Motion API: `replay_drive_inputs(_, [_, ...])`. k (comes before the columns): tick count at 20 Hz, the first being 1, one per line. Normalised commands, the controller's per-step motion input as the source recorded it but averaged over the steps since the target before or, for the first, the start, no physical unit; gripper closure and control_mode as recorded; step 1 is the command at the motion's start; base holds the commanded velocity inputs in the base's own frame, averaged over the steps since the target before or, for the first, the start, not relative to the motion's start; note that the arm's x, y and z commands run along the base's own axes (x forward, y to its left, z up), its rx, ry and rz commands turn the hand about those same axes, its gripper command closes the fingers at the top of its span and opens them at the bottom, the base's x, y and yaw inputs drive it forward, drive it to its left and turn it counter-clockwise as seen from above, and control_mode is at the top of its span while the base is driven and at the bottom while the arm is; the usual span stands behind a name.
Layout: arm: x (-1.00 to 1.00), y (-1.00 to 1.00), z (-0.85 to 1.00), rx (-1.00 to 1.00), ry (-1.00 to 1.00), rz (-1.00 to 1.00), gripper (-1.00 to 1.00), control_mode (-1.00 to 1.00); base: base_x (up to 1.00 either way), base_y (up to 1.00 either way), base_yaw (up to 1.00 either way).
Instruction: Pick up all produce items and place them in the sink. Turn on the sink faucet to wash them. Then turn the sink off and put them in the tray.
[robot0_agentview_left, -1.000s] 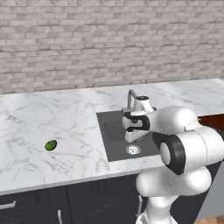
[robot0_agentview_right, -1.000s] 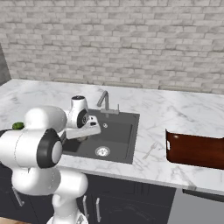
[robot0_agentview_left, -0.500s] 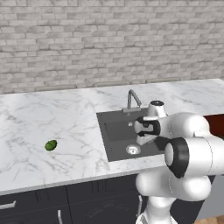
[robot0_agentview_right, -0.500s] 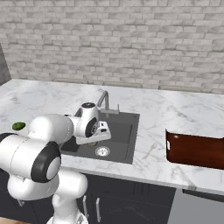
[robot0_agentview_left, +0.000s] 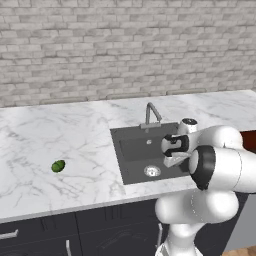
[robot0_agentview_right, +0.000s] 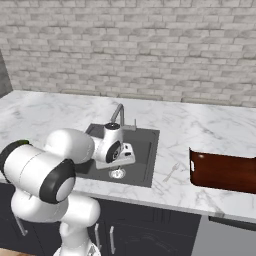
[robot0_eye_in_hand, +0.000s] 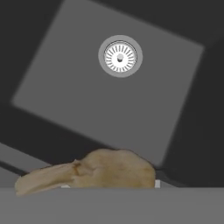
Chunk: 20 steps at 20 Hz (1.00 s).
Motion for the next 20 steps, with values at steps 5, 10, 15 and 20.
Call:
replay_drive_inputs(5, [0.09, -0.05, -0.15, 0.06, 0.00, 0.00, 1.00, -1.00, 0.00, 0.00, 0.00])
replay_drive_inputs(10, [0.08, 0.00, -0.16, 0.06, 0.00, 0.00, 1.00, -1.00, 0.00, 0.00, 0.00])
replay_drive_inputs(15, [0.13, 0.00, -0.19, 0.04, 0.00, 0.00, 1.00, -1.00, 0.00, 0.00, 0.00])
replay_drive_inputs(20, [0.21, 0.00, -0.17, 0.02, 0.01, 0.00, 1.00, -1.00, 0.00, 0.00, 0.00])
